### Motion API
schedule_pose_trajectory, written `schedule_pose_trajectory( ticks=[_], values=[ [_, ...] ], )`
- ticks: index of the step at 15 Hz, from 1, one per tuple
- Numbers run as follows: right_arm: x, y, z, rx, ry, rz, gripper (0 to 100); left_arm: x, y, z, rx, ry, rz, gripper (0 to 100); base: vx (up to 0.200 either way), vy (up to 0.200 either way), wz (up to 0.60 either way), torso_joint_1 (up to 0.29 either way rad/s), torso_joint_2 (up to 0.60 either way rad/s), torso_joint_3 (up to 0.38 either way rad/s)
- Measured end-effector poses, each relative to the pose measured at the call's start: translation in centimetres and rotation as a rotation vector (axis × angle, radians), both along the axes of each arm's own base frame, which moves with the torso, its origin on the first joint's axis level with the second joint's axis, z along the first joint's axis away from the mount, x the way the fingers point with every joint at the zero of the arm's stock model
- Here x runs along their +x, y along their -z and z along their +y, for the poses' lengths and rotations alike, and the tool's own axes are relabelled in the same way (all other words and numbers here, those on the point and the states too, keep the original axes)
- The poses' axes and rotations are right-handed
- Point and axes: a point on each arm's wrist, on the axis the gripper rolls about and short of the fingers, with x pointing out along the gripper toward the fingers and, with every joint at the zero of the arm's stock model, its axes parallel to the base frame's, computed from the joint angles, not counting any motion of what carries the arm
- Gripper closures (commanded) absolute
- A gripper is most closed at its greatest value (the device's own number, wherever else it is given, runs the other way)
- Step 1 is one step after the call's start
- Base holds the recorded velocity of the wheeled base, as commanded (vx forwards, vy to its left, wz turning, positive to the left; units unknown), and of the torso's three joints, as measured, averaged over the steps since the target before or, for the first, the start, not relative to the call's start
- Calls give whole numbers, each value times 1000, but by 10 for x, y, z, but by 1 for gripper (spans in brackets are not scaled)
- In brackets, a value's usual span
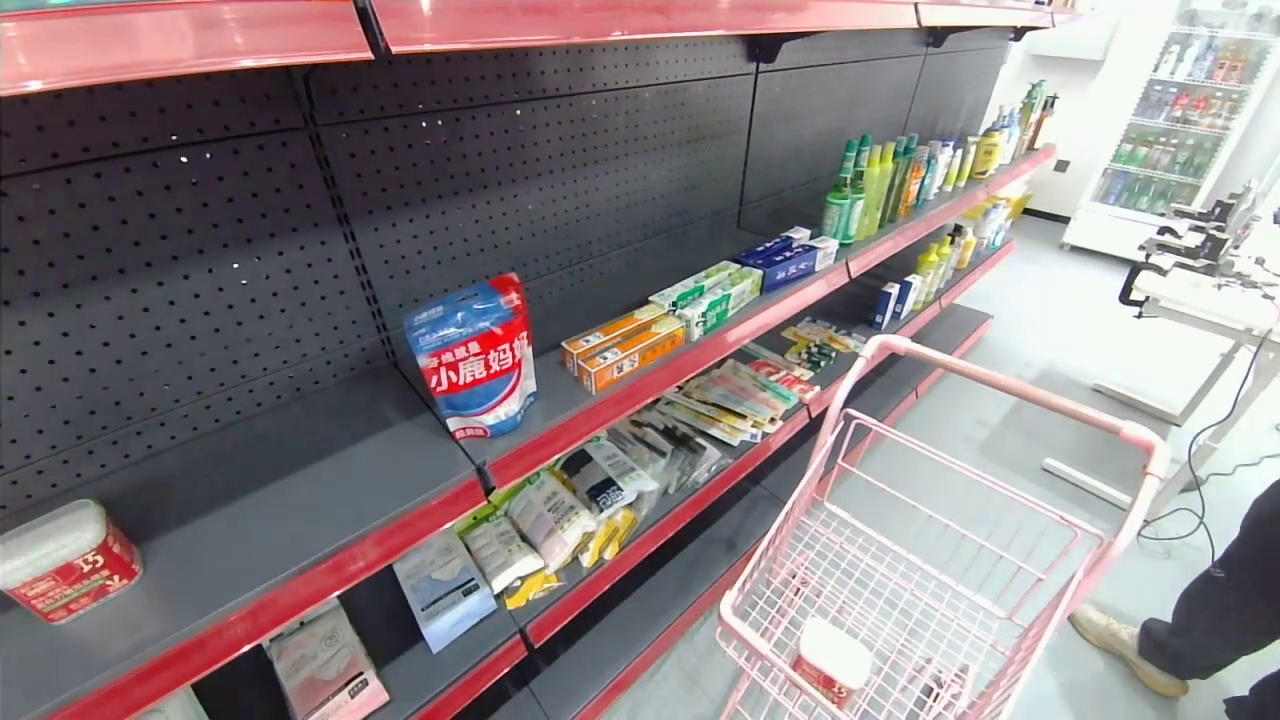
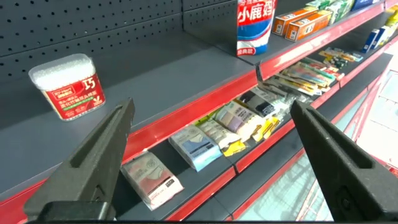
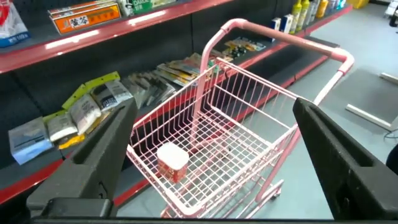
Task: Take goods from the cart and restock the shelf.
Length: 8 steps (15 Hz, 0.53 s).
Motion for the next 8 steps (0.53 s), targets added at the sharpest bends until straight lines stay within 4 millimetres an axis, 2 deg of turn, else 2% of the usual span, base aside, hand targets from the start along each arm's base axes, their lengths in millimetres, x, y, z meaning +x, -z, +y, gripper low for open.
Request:
schedule_pose_trajectory(
  ticks=[2,3,6,8],
  values=[
    [2,-2,0,2,9,26,0,0,0,0,0,0,0,0,0,0,0,0,0,0],
    [3,-9,1,3,8,25,0,0,0,0,0,1,0,0,0,0,0,0,0,0],
    [8,-73,1,50,15,-16,0,0,0,0,0,2,0,0,0,0,0,0,0,0],
    [39,-113,0,39,30,78,0,0,0,0,-1,2,0,0,0,0,0,0,0,0]
  ],
)
